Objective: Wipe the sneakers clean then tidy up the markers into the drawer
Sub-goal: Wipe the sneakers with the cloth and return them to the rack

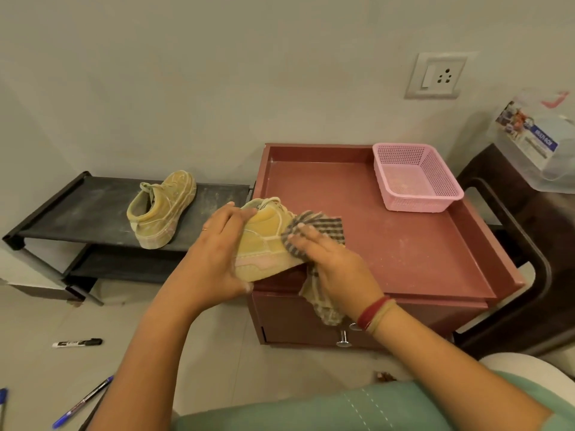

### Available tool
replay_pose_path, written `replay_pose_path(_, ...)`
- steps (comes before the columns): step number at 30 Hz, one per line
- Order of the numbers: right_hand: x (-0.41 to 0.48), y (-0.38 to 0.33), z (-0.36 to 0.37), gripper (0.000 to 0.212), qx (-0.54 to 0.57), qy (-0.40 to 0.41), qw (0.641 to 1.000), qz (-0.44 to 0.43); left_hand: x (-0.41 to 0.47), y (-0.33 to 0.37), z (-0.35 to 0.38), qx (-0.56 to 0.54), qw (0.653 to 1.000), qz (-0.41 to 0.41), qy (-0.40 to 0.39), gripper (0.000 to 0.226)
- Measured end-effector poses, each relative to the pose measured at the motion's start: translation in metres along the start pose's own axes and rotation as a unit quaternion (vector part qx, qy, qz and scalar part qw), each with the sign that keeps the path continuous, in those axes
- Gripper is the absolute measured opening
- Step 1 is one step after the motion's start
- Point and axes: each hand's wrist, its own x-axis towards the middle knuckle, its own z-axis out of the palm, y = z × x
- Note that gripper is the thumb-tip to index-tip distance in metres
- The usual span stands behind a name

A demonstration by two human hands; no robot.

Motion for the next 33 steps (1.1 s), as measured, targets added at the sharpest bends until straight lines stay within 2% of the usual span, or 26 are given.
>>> replay_pose_path(1,0.003,0.002,-0.003,0.061,0.023,0.010,0.998,0.052,-0.001,0.000,0.000,-0.002,1.000,-0.003,0.002,0.105)
replay_pose_path(2,0.004,-0.003,-0.004,0.057,0.040,0.015,0.997,0.062,-0.001,0.001,0.000,-0.003,1.000,-0.003,0.001,0.105)
replay_pose_path(6,-0.007,-0.034,0.002,0.051,0.043,-0.019,0.995,-0.084,-0.002,0.004,0.003,-0.002,1.000,0.011,0.002,0.105)
replay_pose_path(7,-0.001,-0.027,0.001,0.052,0.049,-0.011,0.996,-0.069,-0.002,0.004,0.003,-0.001,1.000,0.008,0.003,0.106)
replay_pose_path(9,0.013,-0.008,-0.003,0.047,0.081,0.023,0.995,0.044,-0.001,0.005,0.003,0.005,1.000,0.002,0.002,0.109)
replay_pose_path(10,0.018,-0.010,-0.002,0.043,0.100,0.024,0.993,0.061,-0.004,0.002,0.001,0.010,1.000,-0.003,0.003,0.110)
replay_pose_path(14,0.005,-0.038,0.007,0.045,0.108,-0.077,0.984,-0.116,-0.008,-0.001,-0.002,0.018,1.000,0.000,-0.002,0.109)
replay_pose_path(15,0.008,-0.033,0.005,0.048,0.116,-0.077,0.983,-0.116,-0.007,-0.001,-0.002,0.017,1.000,0.000,-0.002,0.109)
replay_pose_path(18,0.025,-0.009,-0.004,0.047,0.188,0.007,0.980,0.072,-0.001,0.004,-0.002,0.020,1.000,-0.001,-0.002,0.110)
replay_pose_path(19,0.024,-0.010,-0.007,0.044,0.199,0.018,0.976,0.085,-0.001,0.006,0.000,0.021,1.000,0.006,-0.002,0.109)
replay_pose_path(23,0.004,-0.031,0.003,0.043,0.214,-0.078,0.973,-0.046,-0.003,0.004,-0.001,0.009,1.000,0.021,0.006,0.102)
replay_pose_path(24,0.009,-0.024,0.004,0.044,0.211,-0.074,0.974,-0.035,-0.003,0.003,-0.001,0.006,1.000,0.016,0.011,0.102)
replay_pose_path(27,0.028,-0.009,-0.005,0.043,0.243,-0.018,0.966,0.091,-0.003,0.003,-0.001,0.011,1.000,0.010,0.004,0.104)
replay_pose_path(28,0.028,-0.013,-0.006,0.043,0.251,-0.016,0.964,0.084,-0.003,0.003,0.000,0.013,1.000,0.013,0.003,0.105)
replay_pose_path(31,0.012,-0.034,0.003,0.044,0.253,-0.089,0.963,-0.031,-0.003,0.001,0.001,0.002,1.000,0.014,0.009,0.103)
replay_pose_path(32,0.014,-0.033,0.003,0.044,0.251,-0.097,0.962,-0.039,-0.003,0.000,0.001,-0.004,1.000,0.010,0.012,0.102)
replay_pose_path(33,0.024,-0.024,0.004,0.044,0.263,-0.081,0.961,-0.006,-0.002,0.001,0.000,-0.007,1.000,0.006,0.012,0.103)
